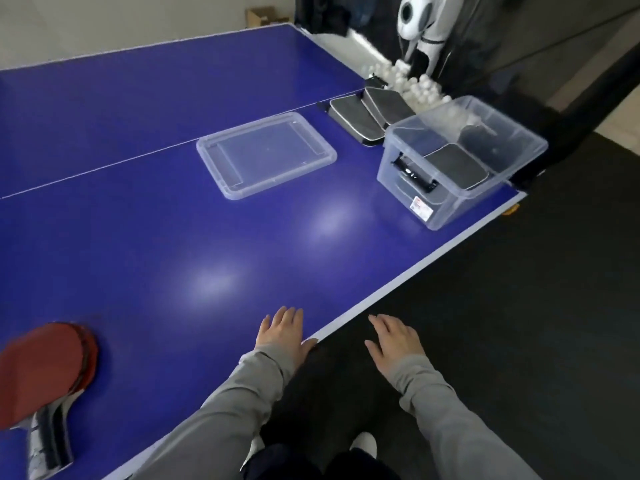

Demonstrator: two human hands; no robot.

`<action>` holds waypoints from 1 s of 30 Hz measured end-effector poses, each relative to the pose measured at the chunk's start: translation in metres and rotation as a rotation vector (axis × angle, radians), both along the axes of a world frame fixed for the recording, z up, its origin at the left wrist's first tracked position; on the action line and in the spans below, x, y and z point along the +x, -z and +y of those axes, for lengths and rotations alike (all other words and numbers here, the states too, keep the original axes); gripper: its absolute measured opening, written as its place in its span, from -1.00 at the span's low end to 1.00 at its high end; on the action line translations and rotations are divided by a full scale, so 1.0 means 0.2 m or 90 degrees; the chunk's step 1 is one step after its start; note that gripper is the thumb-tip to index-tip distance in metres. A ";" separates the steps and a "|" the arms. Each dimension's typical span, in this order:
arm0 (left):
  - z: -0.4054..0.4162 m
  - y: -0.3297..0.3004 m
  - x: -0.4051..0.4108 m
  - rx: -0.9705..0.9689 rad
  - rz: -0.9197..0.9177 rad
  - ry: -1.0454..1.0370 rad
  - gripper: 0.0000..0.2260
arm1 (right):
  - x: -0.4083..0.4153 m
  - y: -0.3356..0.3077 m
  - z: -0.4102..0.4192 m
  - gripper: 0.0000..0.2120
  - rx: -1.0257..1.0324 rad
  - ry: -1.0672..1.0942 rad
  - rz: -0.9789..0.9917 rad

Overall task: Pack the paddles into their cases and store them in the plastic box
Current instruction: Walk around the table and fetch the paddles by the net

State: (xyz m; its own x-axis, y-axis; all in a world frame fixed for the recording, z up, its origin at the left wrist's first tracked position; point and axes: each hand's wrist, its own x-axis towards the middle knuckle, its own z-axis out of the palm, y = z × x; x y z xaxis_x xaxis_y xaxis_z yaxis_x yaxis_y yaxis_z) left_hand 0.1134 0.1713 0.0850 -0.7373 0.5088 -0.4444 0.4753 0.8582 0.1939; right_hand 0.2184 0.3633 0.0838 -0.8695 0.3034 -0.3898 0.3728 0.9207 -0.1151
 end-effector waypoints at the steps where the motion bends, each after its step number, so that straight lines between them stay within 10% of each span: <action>1: 0.10 -0.01 0.03 0.001 0.003 0.007 -0.37 | 0.04 -0.01 0.09 -0.48 0.002 0.007 0.002; 15: 1.24 -0.19 0.05 0.093 0.094 0.004 -0.36 | 0.34 -0.15 1.22 -0.48 0.010 0.123 0.057; 30: 2.12 -0.39 -0.90 0.193 0.220 -0.202 -0.33 | -0.55 -0.40 2.33 -0.50 0.101 0.037 0.208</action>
State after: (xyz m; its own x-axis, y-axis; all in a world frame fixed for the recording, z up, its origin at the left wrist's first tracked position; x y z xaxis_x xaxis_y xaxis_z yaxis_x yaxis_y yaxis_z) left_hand -0.0675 0.5956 0.1623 -0.9522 0.3049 -0.0176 0.2819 0.8995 0.3337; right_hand 0.1085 0.8293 0.1637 -0.9196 0.3909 -0.0383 0.3928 0.9148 -0.0941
